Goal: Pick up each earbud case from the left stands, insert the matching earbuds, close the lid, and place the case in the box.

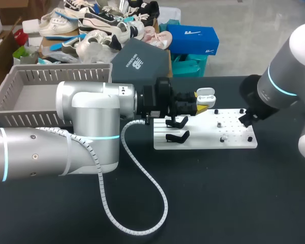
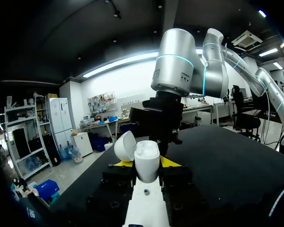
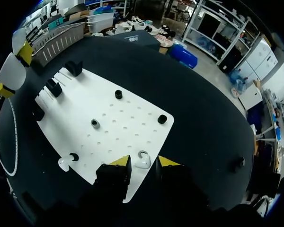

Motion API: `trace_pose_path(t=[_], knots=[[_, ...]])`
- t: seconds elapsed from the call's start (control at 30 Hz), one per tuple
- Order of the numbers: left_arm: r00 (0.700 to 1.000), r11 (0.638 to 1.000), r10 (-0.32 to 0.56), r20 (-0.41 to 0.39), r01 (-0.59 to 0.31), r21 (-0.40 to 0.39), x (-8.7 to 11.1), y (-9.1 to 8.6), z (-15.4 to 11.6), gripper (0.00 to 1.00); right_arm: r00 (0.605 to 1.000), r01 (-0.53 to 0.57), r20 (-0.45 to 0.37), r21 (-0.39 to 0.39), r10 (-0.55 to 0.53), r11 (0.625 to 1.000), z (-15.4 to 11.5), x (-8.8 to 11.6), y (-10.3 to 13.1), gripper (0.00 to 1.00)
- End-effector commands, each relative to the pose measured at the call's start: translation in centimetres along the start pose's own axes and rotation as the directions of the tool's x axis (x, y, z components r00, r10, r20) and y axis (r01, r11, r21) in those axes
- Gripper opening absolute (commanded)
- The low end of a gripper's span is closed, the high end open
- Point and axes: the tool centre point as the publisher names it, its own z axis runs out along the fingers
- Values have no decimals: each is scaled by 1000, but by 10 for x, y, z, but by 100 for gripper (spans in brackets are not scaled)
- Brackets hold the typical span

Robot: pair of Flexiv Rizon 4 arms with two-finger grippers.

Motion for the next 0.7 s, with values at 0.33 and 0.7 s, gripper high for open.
trace_pose_path(t=[0.33, 0.7], knots=[[1000, 1000, 1, 4, -1, -2, 1, 0, 0, 0, 1000, -15, 8, 12, 15, 1000, -3, 6, 3, 31], [1000, 1000, 1, 4, -1, -2, 1, 0, 0, 0, 1000, -20, 11, 2, 20, 1000, 2, 6, 3, 24]])
